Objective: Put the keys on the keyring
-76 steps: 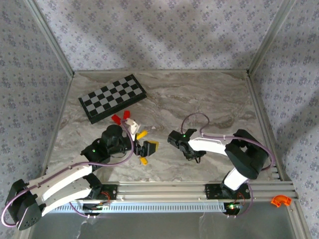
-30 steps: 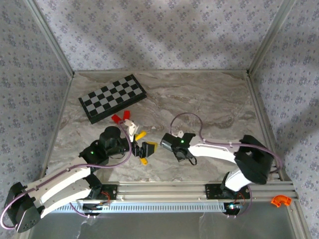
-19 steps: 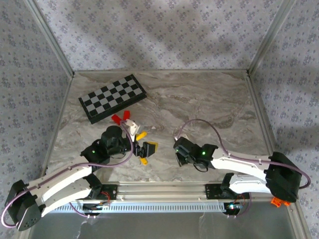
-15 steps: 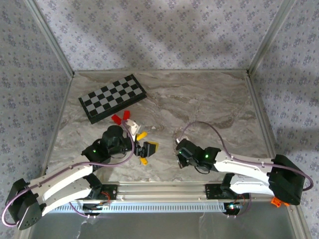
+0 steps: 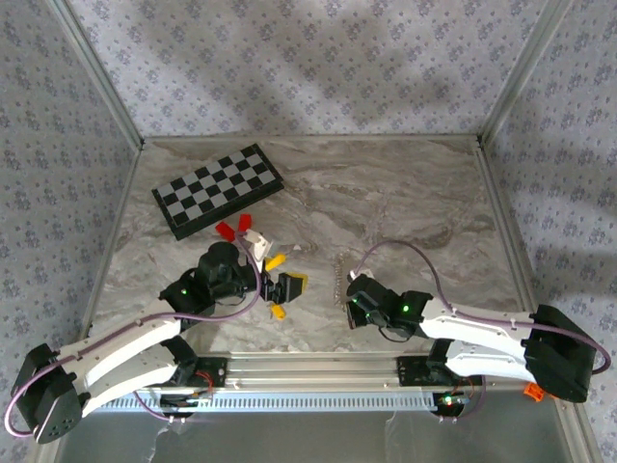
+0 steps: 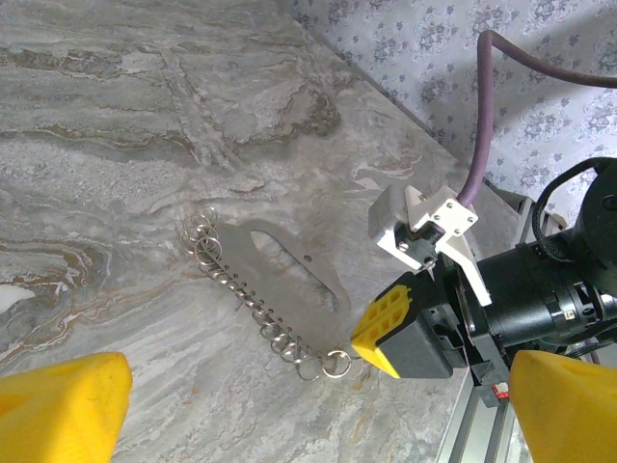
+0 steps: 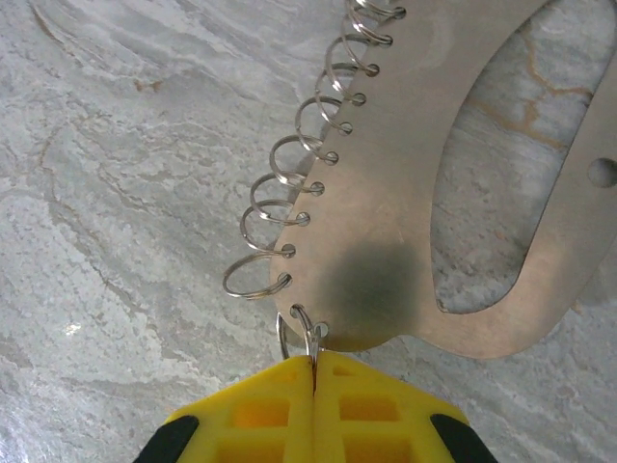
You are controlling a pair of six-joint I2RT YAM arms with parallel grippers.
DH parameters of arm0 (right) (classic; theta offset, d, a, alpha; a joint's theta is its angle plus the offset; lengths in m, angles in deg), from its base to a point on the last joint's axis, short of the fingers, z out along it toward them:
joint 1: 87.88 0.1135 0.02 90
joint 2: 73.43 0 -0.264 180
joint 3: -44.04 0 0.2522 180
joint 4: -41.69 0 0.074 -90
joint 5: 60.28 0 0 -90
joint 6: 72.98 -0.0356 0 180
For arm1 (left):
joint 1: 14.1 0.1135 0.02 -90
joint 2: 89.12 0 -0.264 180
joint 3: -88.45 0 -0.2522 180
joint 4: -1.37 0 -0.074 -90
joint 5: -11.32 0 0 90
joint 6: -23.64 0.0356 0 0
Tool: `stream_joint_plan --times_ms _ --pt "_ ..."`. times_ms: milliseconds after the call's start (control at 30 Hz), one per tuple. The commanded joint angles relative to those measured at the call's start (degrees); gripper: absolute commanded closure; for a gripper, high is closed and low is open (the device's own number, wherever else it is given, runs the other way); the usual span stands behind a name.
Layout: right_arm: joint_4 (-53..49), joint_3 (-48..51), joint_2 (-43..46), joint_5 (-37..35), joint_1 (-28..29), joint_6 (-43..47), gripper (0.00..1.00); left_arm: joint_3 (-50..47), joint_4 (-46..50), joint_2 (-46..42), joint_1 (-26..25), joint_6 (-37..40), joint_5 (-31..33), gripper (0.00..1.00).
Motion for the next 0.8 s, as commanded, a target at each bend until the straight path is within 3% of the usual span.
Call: stream_joint_plan --times_ms 0,767 --pt "-3.4 0.7 0.0 -1.9 0.3 -3.4 0.97 1.3 -2.1 -0.6 0.3 -0.3 -0.7 0.00" --pt "-5.8 -0.1 -2.4 -2.1 -0.6 -3.5 0.84 1.0 -2.3 -1.2 0.3 -0.5 -0.5 0.00"
